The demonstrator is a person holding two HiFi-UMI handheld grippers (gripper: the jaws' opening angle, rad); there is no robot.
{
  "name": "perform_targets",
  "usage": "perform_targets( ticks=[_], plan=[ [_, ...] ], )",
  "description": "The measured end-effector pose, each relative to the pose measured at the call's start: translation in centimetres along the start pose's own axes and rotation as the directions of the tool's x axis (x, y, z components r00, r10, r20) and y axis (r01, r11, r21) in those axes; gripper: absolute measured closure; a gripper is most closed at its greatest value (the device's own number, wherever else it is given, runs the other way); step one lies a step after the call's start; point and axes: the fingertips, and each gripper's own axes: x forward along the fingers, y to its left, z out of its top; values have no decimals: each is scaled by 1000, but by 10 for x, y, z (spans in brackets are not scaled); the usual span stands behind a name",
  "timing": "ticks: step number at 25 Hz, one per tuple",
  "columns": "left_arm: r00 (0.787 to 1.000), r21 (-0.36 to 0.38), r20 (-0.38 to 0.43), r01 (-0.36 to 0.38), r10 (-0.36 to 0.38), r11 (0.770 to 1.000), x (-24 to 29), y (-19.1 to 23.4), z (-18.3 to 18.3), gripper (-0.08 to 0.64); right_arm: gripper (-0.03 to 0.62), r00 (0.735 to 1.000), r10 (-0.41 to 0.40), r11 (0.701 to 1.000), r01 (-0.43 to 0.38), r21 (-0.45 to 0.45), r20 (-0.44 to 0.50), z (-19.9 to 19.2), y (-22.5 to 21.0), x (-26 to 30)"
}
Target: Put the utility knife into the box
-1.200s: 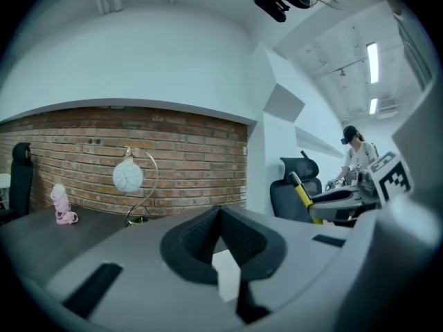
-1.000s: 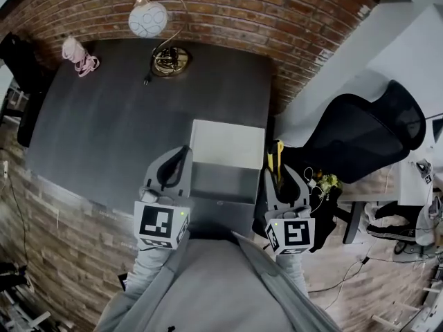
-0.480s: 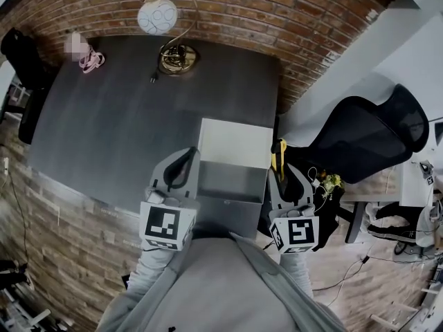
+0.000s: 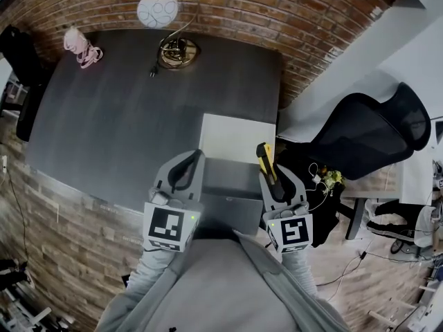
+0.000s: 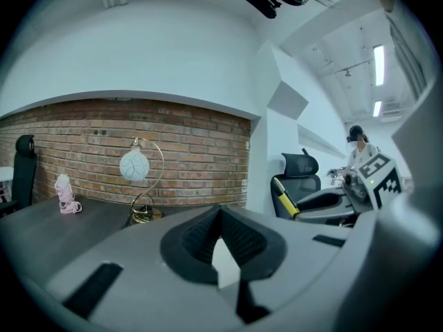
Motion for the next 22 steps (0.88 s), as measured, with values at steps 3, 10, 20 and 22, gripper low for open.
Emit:
perform_targets(
  ticks=[3, 10, 20, 22],
  plan=[
    [1000, -17, -12, -3, 3, 1000, -1, 0, -6, 540, 463, 999, 32, 999, -33, -24, -40, -8, 6, 3],
    [1000, -25, -28, 9, -10, 1000, -1, -3, -19, 540, 463, 989, 106, 989, -116, -96, -101, -29, 23, 15],
    [998, -57, -63, 22, -26, 998, 2, -11, -38, 540, 463, 962, 185, 966, -216, -146, -200, -71, 36, 33],
    [997, -67, -68, 23, -27, 997, 2, -14, -41, 540, 463, 957, 199, 961, -233, -151, -213, -79, 38, 36]
  ],
)
